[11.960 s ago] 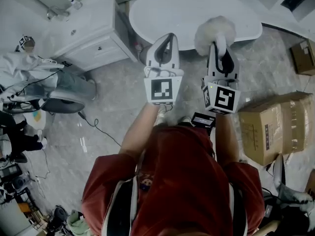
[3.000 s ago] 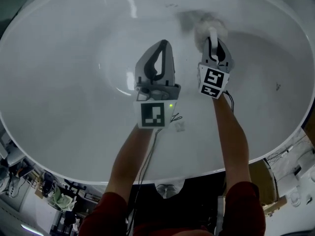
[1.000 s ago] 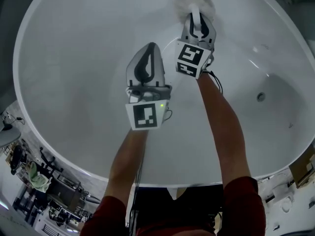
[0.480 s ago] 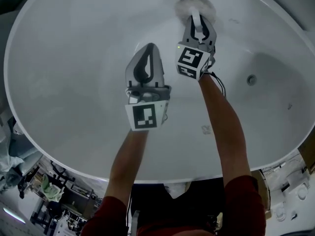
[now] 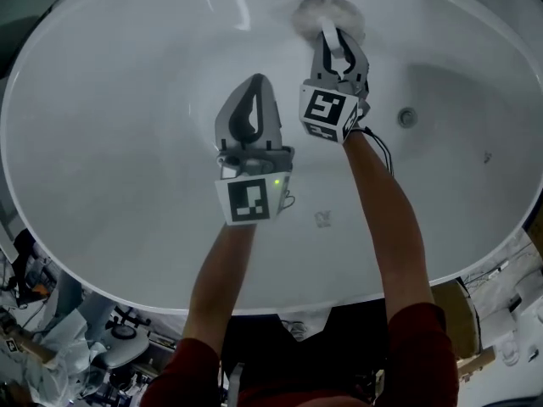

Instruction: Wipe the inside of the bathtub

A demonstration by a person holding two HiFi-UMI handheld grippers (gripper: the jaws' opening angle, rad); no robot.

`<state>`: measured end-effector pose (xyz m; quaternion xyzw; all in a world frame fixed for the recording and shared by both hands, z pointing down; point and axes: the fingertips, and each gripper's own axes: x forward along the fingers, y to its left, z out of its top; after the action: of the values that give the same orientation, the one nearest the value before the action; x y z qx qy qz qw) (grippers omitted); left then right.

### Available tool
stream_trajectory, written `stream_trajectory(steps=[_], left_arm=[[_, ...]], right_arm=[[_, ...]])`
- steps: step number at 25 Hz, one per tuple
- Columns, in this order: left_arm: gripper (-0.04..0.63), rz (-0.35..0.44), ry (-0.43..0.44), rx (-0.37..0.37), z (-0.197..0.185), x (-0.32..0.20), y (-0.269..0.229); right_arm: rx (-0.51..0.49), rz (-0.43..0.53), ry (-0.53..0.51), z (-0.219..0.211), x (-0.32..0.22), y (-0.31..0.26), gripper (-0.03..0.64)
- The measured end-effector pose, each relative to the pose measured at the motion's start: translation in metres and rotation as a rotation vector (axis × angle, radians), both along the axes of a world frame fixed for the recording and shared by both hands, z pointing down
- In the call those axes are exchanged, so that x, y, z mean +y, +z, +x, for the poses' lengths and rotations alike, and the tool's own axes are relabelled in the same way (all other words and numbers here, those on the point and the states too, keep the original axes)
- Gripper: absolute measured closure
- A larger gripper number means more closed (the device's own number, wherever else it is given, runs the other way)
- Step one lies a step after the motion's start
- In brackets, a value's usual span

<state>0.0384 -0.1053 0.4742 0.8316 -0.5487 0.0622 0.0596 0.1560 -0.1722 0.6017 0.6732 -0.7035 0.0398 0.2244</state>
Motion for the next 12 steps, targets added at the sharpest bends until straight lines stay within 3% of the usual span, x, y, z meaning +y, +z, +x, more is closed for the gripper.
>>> stream_trajectory(steps=[6, 12], left_arm=[[0.58, -0.005, 0.089, 0.003, 0.107, 0.025, 0.013], [0.58, -0.004, 0.155, 0.003, 0.166, 0.029, 0.023]], right_arm=[[0.006, 0.0, 0.104, 0.123, 0.032, 0.015, 0.522], [0.065, -0.017, 0.164, 0.205, 0.05, 0.032, 0.522]])
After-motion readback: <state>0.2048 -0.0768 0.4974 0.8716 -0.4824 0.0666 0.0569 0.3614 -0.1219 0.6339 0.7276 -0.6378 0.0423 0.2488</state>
